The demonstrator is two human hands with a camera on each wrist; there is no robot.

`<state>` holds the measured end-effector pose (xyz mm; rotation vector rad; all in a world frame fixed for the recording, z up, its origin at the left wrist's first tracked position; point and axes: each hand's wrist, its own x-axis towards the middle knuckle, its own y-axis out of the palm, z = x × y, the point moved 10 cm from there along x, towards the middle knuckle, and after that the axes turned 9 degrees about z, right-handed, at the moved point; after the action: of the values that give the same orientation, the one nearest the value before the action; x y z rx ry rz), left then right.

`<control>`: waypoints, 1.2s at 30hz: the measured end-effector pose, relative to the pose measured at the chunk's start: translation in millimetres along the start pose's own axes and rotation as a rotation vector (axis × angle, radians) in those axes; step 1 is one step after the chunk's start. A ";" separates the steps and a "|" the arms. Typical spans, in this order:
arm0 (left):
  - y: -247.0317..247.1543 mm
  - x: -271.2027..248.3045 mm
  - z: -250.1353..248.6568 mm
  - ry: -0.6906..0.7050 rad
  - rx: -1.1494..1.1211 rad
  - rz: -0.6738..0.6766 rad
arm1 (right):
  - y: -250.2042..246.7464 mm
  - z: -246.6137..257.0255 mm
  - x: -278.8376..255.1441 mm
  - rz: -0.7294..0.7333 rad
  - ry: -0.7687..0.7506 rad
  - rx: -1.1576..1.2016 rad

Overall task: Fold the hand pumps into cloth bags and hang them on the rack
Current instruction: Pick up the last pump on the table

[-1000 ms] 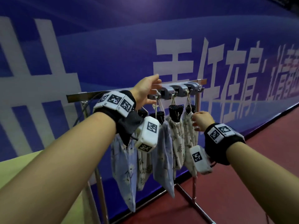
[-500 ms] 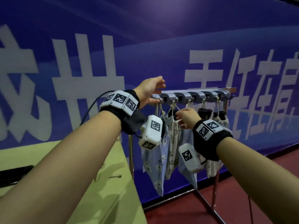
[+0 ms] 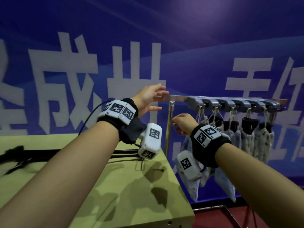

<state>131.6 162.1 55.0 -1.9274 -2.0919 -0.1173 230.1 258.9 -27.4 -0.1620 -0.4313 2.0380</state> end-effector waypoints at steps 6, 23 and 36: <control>-65.8 -42.7 30.6 -0.100 0.053 -0.129 | 91.3 -2.9 -1.6 0.165 0.037 0.057; -202.3 -118.5 154.6 -0.314 0.007 -0.486 | 185.5 -26.7 27.8 0.020 0.015 0.204; -268.4 -132.3 233.5 -0.200 -0.346 -0.784 | 189.1 -26.7 33.4 -0.041 -0.135 0.147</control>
<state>-162.1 67.9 -166.2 -1.1758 -3.0144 -0.4902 66.0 212.5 -119.6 0.0735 -0.3635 2.0390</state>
